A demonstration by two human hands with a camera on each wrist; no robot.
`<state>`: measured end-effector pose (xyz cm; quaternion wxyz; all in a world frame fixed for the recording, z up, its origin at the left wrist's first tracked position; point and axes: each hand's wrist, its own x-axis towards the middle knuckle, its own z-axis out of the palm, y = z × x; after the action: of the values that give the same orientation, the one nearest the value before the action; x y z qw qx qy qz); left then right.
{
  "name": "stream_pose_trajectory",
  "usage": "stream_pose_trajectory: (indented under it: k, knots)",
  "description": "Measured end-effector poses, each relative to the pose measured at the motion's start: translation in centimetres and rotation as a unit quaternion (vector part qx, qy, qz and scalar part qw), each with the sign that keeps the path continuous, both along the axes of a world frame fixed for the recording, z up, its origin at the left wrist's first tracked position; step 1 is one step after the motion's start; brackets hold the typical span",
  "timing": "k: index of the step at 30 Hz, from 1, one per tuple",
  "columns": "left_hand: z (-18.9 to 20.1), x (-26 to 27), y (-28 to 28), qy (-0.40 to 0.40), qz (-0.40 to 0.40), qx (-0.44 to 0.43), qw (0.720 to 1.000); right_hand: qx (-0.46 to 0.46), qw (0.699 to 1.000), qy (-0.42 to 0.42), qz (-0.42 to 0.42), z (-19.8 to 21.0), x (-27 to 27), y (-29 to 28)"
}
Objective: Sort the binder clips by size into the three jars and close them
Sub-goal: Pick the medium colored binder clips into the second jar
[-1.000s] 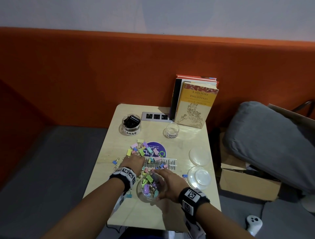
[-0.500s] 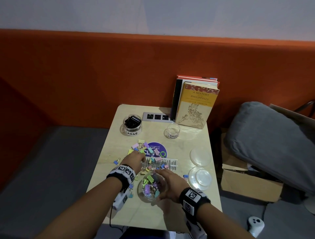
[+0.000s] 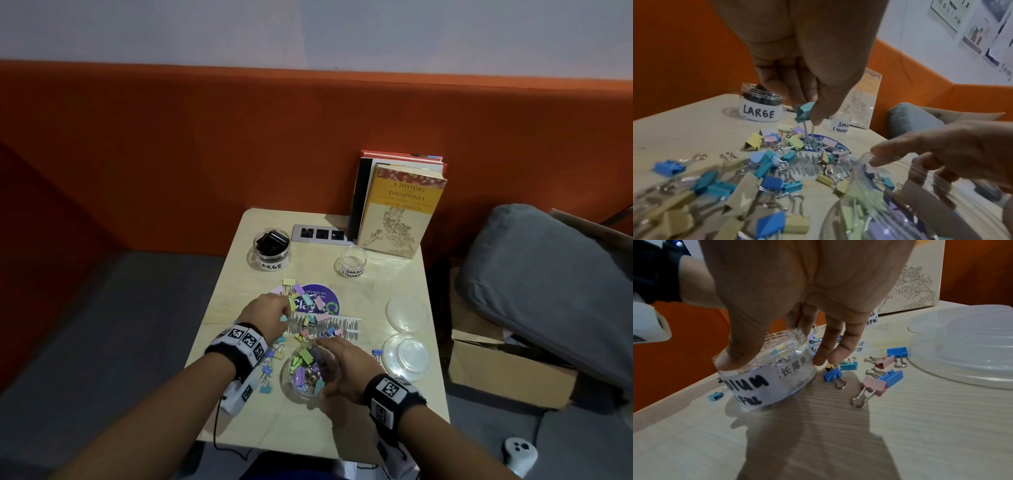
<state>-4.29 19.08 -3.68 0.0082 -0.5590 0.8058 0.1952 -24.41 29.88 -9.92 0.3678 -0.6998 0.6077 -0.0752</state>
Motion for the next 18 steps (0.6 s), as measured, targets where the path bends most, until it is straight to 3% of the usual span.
stream_pose_trajectory:
  k: [4, 11, 18]
  knots:
    - [0.8, -0.3, 0.4, 0.057, 0.042, 0.05, 0.996, 0.0, 1.0, 0.002, 0.0, 0.4, 0.1, 0.0]
    - [0.9, -1.4, 3.1, 0.09, -0.048, 0.088, 0.991, 0.001, 1.0, -0.003, 0.002, 1.4, 0.3, 0.1]
    - [0.3, -1.0, 4.8, 0.16, -0.088, 0.102, 0.978, 0.009, 1.0, -0.004, 0.001, 2.0, 0.4, 0.1]
